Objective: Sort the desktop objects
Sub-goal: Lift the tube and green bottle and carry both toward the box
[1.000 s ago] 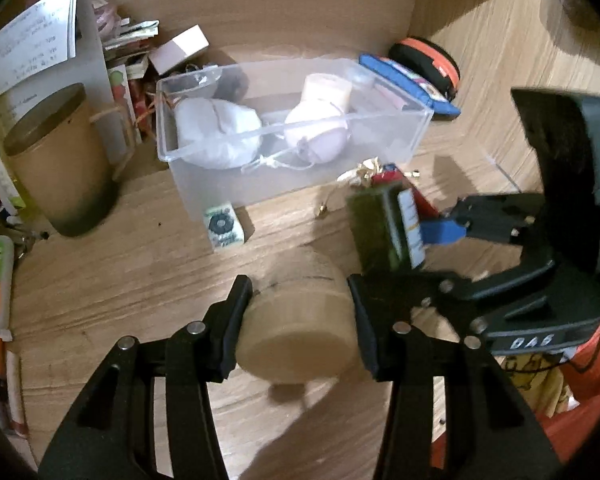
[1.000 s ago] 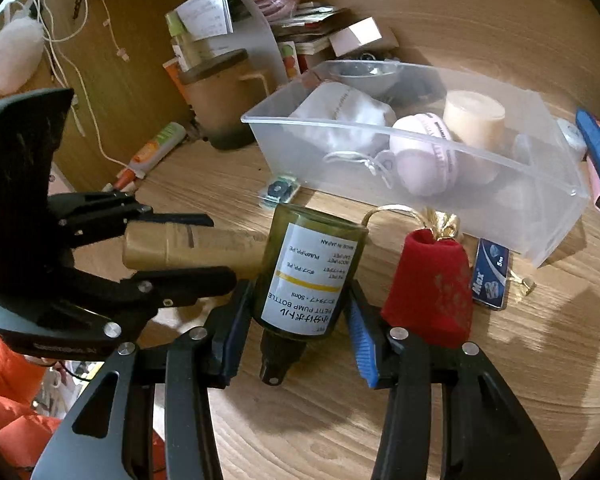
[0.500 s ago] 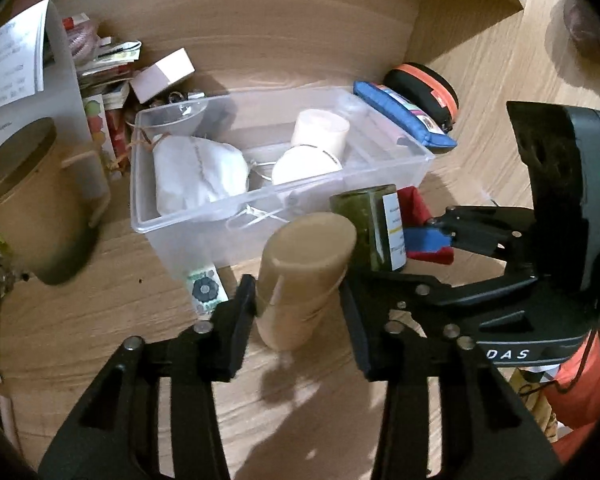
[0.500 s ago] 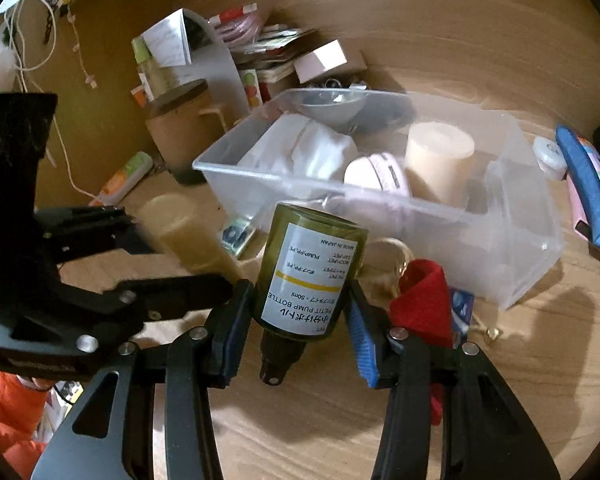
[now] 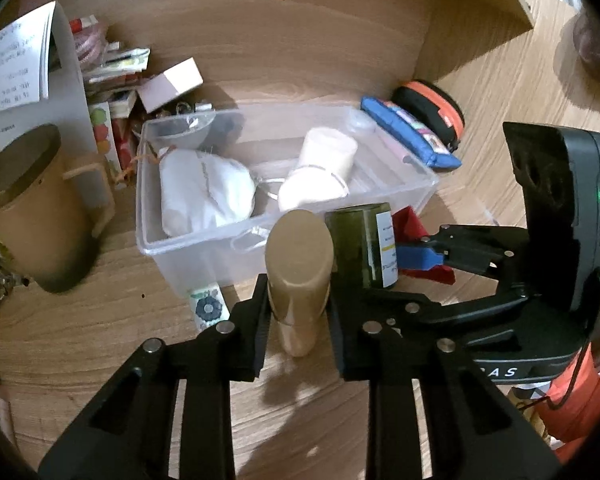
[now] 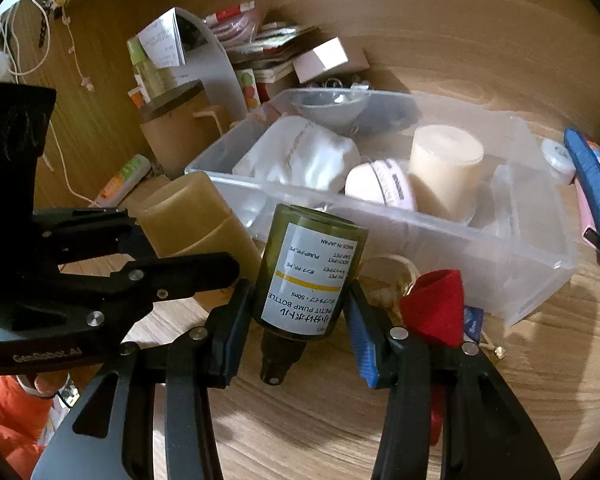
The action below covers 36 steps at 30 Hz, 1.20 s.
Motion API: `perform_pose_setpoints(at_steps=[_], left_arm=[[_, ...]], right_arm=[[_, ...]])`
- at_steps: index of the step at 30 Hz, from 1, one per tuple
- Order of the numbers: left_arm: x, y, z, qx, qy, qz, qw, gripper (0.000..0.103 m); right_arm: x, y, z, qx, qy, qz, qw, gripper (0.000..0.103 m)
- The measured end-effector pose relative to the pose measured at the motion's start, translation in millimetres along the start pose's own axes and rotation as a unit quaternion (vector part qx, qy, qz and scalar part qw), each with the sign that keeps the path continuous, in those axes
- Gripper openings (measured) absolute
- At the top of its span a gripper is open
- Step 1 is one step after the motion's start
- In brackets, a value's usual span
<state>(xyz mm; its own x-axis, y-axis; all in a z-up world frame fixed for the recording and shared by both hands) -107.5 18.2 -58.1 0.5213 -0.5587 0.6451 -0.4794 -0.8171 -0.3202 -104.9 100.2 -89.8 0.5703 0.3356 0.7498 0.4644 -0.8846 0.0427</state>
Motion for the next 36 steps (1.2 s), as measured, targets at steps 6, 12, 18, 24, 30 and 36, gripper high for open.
perform_pose_setpoints(at_steps=[6, 12, 18, 24, 30, 36], left_arm=[[24, -10, -19, -0.012, -0.039, 0.0, 0.9992, 0.026], [42, -9, -35, -0.012, -0.066, -0.003, 0.9978, 0.026], [55, -3, -56, -0.004, -0.088, -0.002, 0.9961, 0.026], [56, 7, -70, 0.0, -0.095, -0.013, 0.9954, 0.026], [39, 26, -81, 0.012, -0.087, -0.035, 0.9955, 0.026], [12, 46, -80, 0.023, -0.063, -0.053, 0.9964, 0.026]], right_arm=[[20, -1, -12, -0.004, -0.016, -0.017, 1.0, 0.042], [47, -8, -24, -0.005, -0.048, -0.01, 0.999, 0.041], [58, -15, -38, -0.001, -0.065, 0.006, 0.998, 0.041], [62, -27, -56, -0.006, -0.081, 0.018, 0.997, 0.041], [58, -38, -76, -0.005, -0.091, 0.038, 0.995, 0.041], [24, -39, -87, -0.006, -0.066, 0.041, 0.997, 0.041]])
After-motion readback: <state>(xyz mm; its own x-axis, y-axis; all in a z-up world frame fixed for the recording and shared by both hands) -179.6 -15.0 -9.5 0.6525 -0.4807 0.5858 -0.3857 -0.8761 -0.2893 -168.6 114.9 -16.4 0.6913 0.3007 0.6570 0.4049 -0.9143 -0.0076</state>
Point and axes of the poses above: each gripper's, at about its wrist camera, not at the fingertips, and x roughly against the way its jaws point, y to its left, z to its underside, the point moved 4 cm from there along -x, roughly the way its jaws point, and after that the axes turned 11 degrees about z, right-handed, at the moved point
